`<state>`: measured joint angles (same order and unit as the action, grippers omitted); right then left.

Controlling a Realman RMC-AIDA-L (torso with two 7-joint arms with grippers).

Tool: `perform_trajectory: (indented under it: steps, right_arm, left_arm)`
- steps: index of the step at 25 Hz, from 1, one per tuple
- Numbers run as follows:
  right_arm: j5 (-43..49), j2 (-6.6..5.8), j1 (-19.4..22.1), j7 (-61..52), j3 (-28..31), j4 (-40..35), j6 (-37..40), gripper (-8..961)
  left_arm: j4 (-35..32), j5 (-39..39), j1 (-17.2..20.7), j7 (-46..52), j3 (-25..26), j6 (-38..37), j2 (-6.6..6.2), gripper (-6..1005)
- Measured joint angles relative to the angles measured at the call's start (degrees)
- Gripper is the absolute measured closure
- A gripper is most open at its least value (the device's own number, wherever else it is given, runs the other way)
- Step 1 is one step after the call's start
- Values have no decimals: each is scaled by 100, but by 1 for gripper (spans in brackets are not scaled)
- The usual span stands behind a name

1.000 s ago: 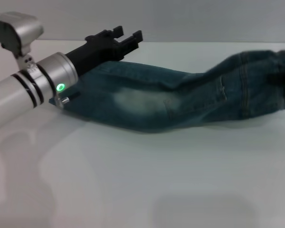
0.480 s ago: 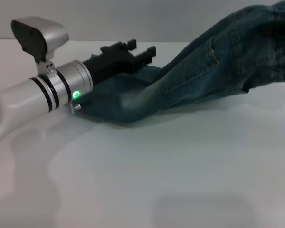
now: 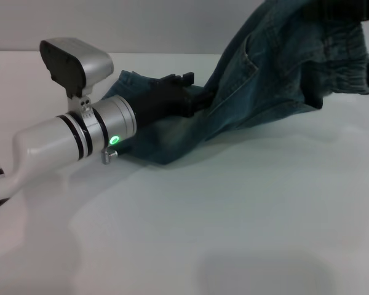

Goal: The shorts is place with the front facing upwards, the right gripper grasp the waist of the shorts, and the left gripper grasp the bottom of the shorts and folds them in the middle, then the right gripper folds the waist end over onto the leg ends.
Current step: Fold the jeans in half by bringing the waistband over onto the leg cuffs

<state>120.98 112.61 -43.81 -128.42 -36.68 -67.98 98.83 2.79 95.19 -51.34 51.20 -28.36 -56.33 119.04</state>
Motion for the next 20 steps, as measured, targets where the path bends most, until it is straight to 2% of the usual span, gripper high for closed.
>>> perform_trajectory:
  steps: [8, 20]
  right_arm:
    - [-34, 30, -287, 0, 2, 159, 3, 889]
    - [-81, 29, -720, 52, -208, 887, -170, 888]
  left_arm:
    - [294, 0, -47, -161, -3, -63, 4, 347]
    - [740, 240, -73, -449, 125, -238, 4, 347]
